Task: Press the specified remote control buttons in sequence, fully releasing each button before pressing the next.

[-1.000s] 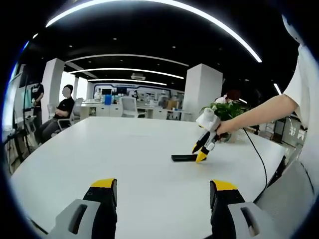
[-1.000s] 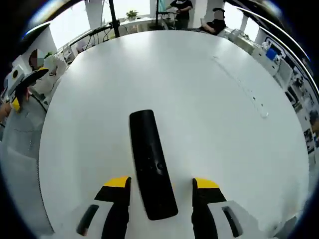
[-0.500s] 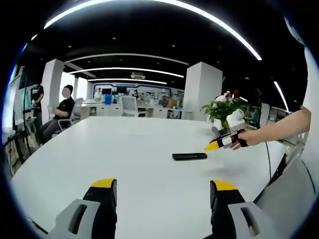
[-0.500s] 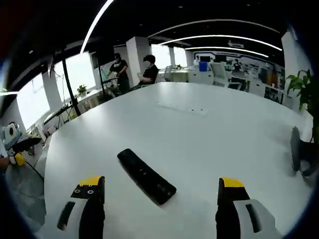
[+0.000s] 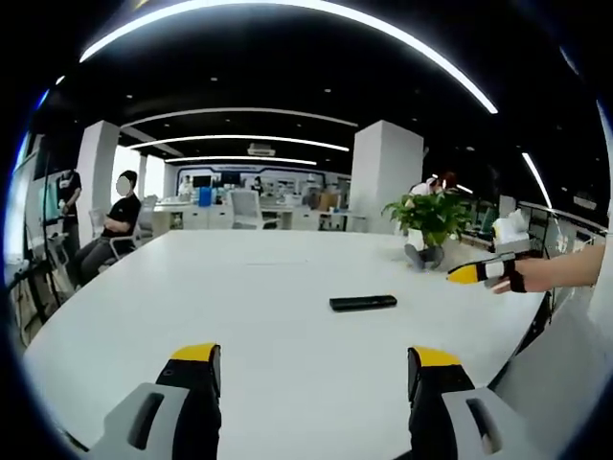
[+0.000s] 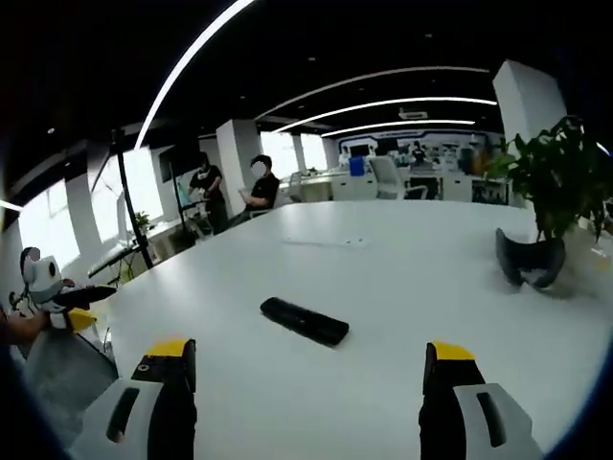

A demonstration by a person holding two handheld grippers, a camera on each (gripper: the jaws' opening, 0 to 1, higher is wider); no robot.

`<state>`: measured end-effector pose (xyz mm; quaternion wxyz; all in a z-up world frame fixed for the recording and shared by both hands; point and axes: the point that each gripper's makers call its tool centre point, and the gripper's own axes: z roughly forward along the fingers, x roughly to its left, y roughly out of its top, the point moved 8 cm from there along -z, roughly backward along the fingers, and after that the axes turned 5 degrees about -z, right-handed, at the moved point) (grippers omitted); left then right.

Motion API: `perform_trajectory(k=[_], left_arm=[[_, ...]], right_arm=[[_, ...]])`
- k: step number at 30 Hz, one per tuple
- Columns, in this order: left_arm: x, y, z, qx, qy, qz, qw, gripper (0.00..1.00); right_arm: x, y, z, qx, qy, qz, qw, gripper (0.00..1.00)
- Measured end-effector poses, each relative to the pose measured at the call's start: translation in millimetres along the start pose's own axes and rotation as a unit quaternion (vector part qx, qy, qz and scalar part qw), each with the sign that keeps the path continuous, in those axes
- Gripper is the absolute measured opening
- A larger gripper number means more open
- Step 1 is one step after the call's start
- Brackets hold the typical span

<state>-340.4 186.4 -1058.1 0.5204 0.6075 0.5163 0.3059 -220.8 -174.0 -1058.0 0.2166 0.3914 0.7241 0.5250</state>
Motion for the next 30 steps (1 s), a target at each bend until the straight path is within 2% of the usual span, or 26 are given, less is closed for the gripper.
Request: perform_trajectory(k=[8,9,13,15,18,20,23,26,30], left_arm=[[-1.8,-2.6,0.8,0.015,-0.006,0.015,0.9998,0.83],[-2.1,-2.8,0.8,0.016,-0.007,0.015,0.9997,0.83],[-4.3,-2.2,0.4,0.018,-0.016,0.017,0.9996,0.84],[-4.9,-1.8,0.3,0.017,-0.018,0.017,0.9996,0.84],[-5.2,-0.7,-0.1,0.012,-0.017,0.017,0.9996,0.84],[-5.9,-0.2,-0.3,0.01,-0.017,0.017,0.9997,0.84],[-6.5,0.0,-0.4,0.008,-0.016,0.016,0.9997,0.84],[-7.0,0.3,-0.4,0.006,-0.016,0.015,0.9997,0.84],[-5.8,1.0,-1.1,-0.002,-0.011,0.009,0.9999,0.83]], right_arm=[[40.4,6.3,-46.3,-0.039,-0.039,-0.008,0.9985,0.99],[44.0,6.7,-48.7,-0.042,-0.044,-0.015,0.9981,0.99],[57.9,7.3,-56.0,-0.038,-0.068,-0.088,0.9931,0.99],[61.3,5.1,-57.1,-0.038,-0.073,-0.099,0.9917,0.99],[59.4,-0.1,-58.4,-0.043,-0.077,-0.098,0.9913,0.99],[49.0,-3.0,-59.8,-0.029,-0.091,-0.089,0.9915,0.99],[43.0,-2.9,-62.9,-0.046,-0.097,-0.059,0.9924,0.98],[41.9,-4.4,-65.9,-0.044,-0.105,-0.058,0.9918,0.93],[42.0,-5.9,-65.9,-0.04,-0.106,-0.061,0.9917,0.92]])
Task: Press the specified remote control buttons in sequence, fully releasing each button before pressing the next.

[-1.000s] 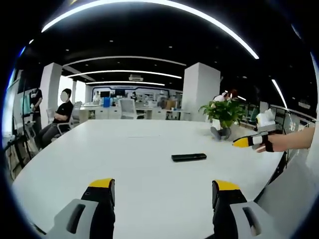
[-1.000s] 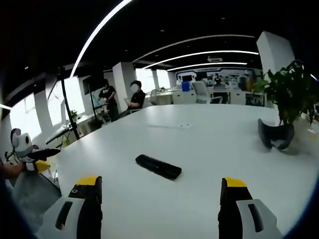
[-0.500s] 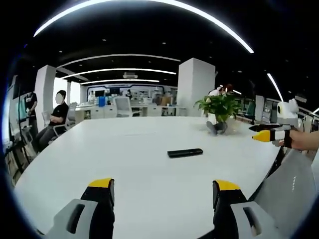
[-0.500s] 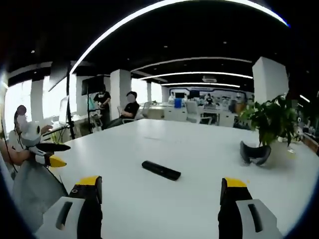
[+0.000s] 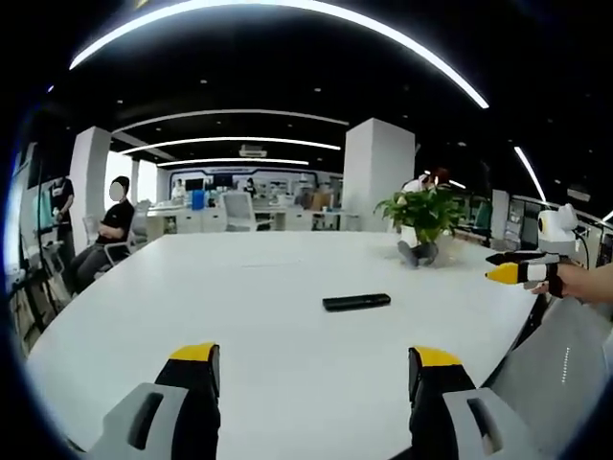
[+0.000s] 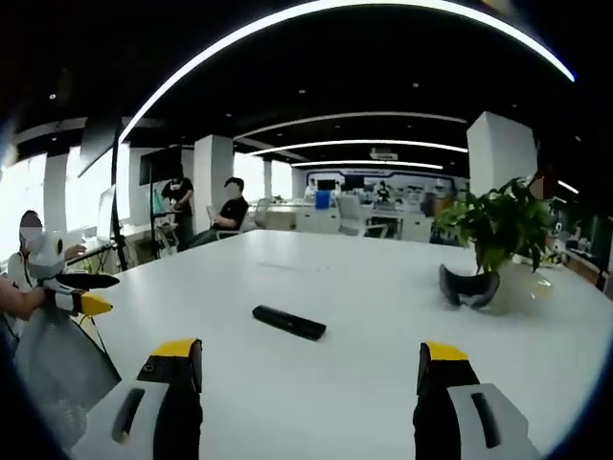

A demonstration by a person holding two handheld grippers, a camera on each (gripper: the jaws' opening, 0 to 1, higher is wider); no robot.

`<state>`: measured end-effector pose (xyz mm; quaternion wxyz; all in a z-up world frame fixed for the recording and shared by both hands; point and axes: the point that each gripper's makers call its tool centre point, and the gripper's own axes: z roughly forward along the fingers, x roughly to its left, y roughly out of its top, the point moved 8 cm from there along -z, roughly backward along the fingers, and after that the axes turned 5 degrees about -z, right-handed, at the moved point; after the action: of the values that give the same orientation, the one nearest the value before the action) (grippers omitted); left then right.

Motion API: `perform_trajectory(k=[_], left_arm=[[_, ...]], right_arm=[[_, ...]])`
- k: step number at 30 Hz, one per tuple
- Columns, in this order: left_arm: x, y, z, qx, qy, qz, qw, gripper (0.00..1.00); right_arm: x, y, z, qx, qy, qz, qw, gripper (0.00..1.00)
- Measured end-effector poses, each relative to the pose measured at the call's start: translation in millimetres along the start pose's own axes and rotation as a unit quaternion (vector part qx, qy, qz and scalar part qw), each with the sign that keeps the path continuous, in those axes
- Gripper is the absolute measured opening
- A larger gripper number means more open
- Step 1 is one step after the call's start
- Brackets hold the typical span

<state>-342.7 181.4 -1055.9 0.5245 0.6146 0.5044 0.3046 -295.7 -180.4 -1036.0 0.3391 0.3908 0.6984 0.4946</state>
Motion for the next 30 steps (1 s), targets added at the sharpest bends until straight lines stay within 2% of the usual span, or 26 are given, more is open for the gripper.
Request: perform_trajectory(k=[4,8,14,17,24,30], left_arm=[[2.5,-4.1,1.9,0.011,0.002,0.002,0.9999,0.82],[4.7,-4.7,2.0,0.009,0.004,-0.001,1.0,0.82],[1.5,-4.0,-2.9,0.004,0.011,-0.008,0.9999,0.81],[0.8,-3.7,-3.1,0.005,0.012,-0.013,0.9998,0.8],[-3.8,-3.5,-4.5,0.016,0.012,-0.011,0.9997,0.8],[-4.1,-1.4,-4.6,0.009,0.009,-0.005,0.9999,0.83]], right_arm=[[0.8,-3.5,0.8,0.012,0.01,-0.002,0.9999,0.89],[1.2,-4.8,1.4,0.011,0.022,0.012,0.9996,0.87],[2.9,-4.0,-0.3,0.004,0.026,0.019,0.9995,0.86],[5.0,-0.7,-1.6,-0.009,0.031,0.019,0.9993,0.86],[5.7,-3.5,-2.1,0.015,0.019,-0.005,0.9997,0.84],[5.2,-2.3,-2.9,0.015,0.007,-0.012,0.9998,0.84]])
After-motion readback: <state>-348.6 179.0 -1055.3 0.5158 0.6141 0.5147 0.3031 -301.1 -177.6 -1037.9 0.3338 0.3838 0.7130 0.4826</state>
